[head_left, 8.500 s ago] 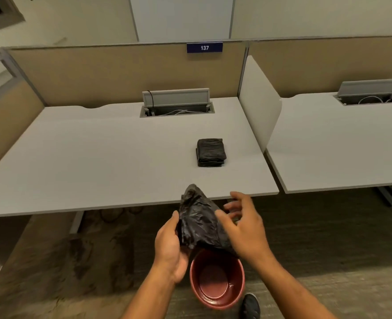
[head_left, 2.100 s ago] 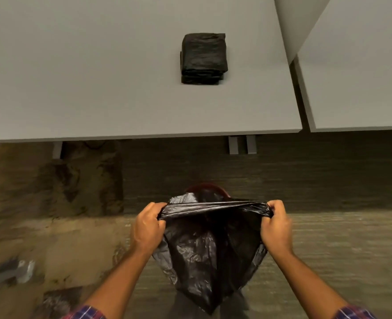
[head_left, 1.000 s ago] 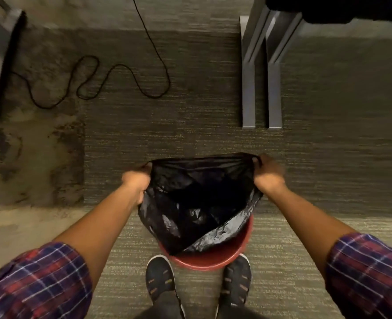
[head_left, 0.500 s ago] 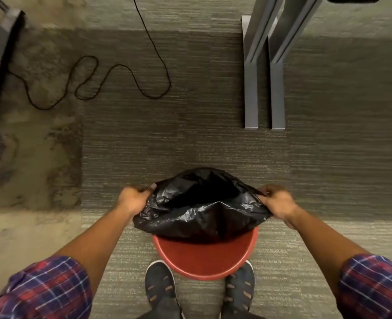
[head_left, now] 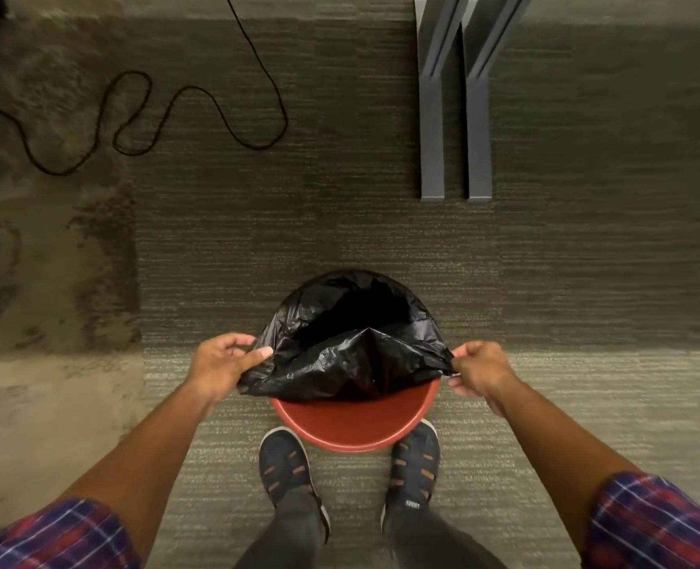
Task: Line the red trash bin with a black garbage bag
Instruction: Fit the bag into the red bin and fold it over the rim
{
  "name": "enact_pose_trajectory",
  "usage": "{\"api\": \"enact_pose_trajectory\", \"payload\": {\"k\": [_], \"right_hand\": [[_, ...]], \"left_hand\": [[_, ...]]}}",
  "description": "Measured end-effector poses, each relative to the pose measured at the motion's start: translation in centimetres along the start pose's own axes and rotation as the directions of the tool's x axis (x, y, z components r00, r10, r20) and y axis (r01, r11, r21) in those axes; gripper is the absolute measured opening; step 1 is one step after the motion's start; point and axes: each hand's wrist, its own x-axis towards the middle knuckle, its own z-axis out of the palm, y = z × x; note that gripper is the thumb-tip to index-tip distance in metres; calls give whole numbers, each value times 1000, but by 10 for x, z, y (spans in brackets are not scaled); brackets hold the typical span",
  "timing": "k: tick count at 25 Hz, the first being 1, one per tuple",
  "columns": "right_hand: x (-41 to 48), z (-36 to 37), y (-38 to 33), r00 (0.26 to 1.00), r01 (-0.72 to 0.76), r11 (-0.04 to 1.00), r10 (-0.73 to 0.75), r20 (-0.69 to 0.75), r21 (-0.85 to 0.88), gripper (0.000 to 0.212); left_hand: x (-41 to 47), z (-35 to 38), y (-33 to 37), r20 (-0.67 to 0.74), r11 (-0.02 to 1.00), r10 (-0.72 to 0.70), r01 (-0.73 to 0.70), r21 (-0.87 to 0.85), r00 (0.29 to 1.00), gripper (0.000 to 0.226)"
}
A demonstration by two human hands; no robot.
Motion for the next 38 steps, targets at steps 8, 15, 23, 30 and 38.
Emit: {"api": "enact_pose_trajectory", "payload": {"k": [8,15,23,30,38], "right_hand": [[-12,0,7,923,-382,803,311,227,457,23],[-24,8,22,901,-431,596,247,356,678,27],[-32,18,59,952,-292,771,178,249,566,7],[-34,43,63,978,-207,918,186,93,339,9],[-31,59,73,987,-161,969,157,35,187,19]], "left_hand": [[-10,-10,-35,60,984,-167,170,-45,984,11],[-28,5,-40,95,852,-378,386,-353,921,29],[-51,21,-48,159,811,-276,318,-491,948,40],[-76,27,-55,143,973,-167,187,-138,976,53],[-74,41,-89,155,952,-293,273,137,944,14]]}}
